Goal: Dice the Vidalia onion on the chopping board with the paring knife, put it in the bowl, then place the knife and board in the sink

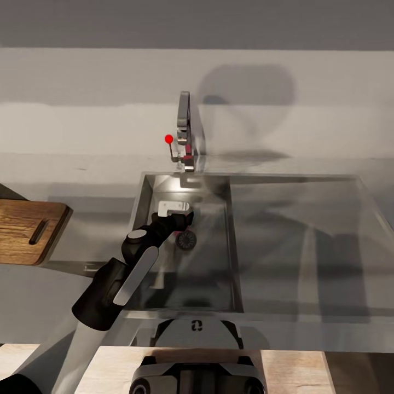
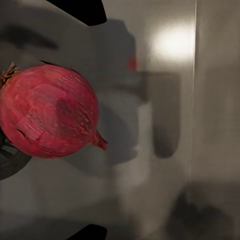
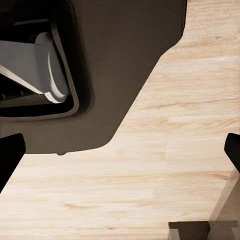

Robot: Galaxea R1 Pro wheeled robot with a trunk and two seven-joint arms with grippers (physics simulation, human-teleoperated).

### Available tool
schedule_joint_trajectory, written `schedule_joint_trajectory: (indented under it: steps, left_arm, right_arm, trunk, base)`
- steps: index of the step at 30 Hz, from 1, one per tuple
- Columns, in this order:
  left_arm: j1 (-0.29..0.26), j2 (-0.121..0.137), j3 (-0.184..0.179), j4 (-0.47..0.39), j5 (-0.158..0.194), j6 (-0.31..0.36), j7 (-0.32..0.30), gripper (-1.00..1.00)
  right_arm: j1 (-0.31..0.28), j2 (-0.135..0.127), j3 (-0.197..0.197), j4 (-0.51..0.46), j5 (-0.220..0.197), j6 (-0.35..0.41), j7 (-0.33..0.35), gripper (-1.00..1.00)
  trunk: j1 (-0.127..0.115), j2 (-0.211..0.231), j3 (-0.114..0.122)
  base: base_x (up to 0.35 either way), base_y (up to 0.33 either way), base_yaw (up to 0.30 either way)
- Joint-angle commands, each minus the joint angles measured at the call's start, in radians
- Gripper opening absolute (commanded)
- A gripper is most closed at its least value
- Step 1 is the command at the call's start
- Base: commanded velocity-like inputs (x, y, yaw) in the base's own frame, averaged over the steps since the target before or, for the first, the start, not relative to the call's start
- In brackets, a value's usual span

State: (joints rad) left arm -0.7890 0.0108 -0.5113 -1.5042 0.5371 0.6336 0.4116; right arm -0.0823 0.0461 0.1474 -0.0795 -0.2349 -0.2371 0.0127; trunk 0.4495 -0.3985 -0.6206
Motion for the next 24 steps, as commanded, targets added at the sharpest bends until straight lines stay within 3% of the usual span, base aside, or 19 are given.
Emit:
schedule_joint_trajectory:
  steps: [1,24]
  left_arm:
    - [-0.001,0.001,-0.002,-0.001,0.011,0.001,0.010,1.00]
    - [-0.001,0.001,-0.003,0.005,0.012,0.001,0.010,1.00]
  right_arm:
    - [0.000,0.000,0.008,0.001,-0.011,-0.004,0.002,1.00]
    - [0.000,0.000,0.008,0.001,-0.011,-0.004,0.004,1.00]
  trunk:
    - [0.001,-0.001,-0.001]
    - [0.001,-0.001,-0.019]
  base:
    - [0.003,0.000,0.000]
    - [0.000,0.000,0.000]
